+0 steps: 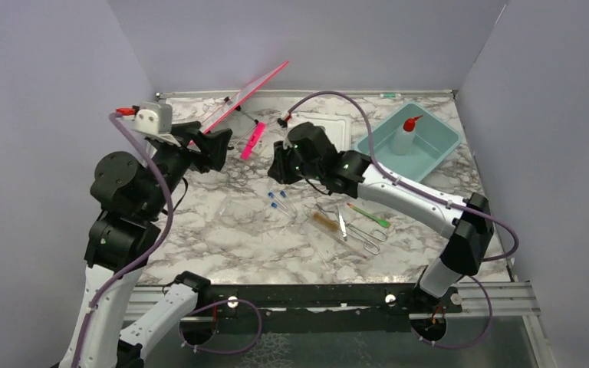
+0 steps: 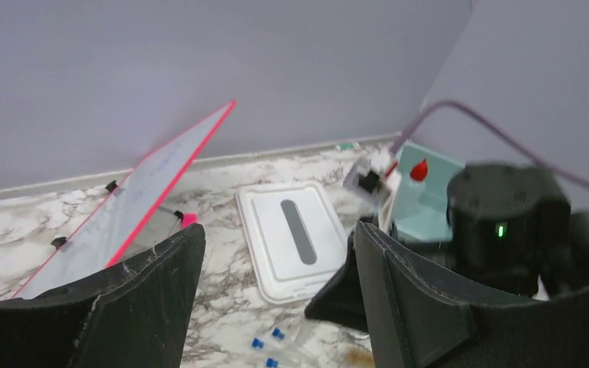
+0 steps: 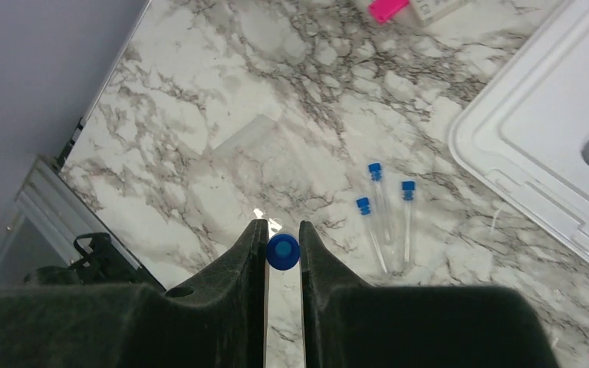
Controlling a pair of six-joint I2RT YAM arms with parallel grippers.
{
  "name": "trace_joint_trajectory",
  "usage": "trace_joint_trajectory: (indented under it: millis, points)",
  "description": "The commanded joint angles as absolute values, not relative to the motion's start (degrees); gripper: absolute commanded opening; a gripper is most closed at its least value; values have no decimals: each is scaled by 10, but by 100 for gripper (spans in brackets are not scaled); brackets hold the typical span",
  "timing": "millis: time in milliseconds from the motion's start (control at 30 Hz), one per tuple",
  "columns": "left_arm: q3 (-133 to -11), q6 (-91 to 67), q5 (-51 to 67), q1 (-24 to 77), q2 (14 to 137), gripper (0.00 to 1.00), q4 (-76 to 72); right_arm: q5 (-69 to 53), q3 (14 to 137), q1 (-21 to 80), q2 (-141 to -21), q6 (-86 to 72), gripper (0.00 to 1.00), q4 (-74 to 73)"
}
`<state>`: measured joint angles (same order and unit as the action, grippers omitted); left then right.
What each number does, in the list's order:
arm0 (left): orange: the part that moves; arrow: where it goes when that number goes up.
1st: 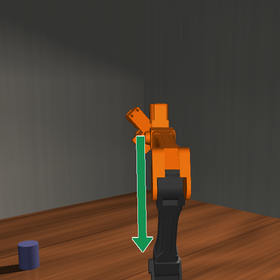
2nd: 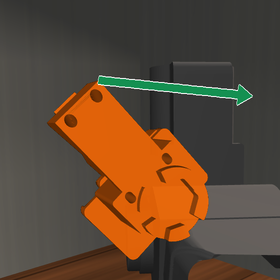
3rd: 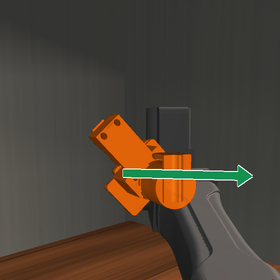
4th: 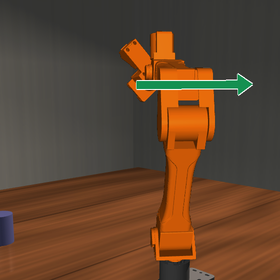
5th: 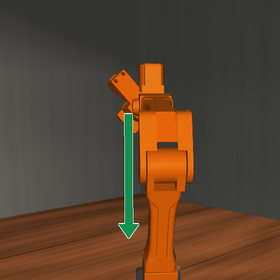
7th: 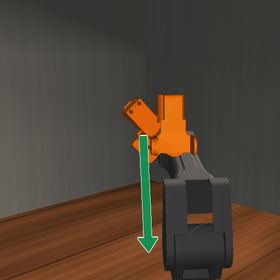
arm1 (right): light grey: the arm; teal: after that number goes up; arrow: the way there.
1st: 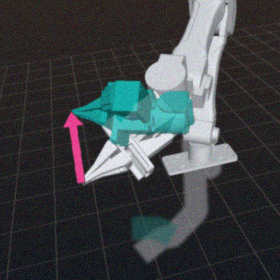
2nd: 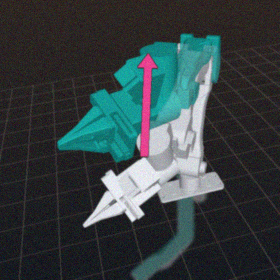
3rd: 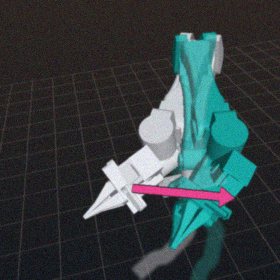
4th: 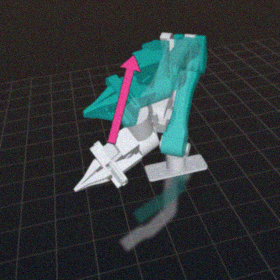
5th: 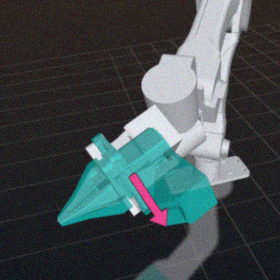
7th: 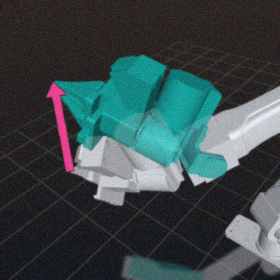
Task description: Organize the chemistry lab equipment
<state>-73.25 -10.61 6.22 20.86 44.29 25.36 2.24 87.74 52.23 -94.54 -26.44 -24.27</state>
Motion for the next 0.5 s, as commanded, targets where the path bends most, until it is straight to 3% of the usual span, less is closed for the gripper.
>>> trace_joint_trajectory:
  millis: [0, 200, 467]
  points:
    - [-782, -187, -77, 209, 438, 75, 316, 148, 844, 592, -965, -221, 15, -144]
    - [-804, -217, -171, 209, 437, 78, 370, 199, 810, 649, -1019, -175, 15, -55]
    - [-836, -198, -182, 209, 480, 79, 383, 182, 825, 664, -1097, -109, 15, -3]
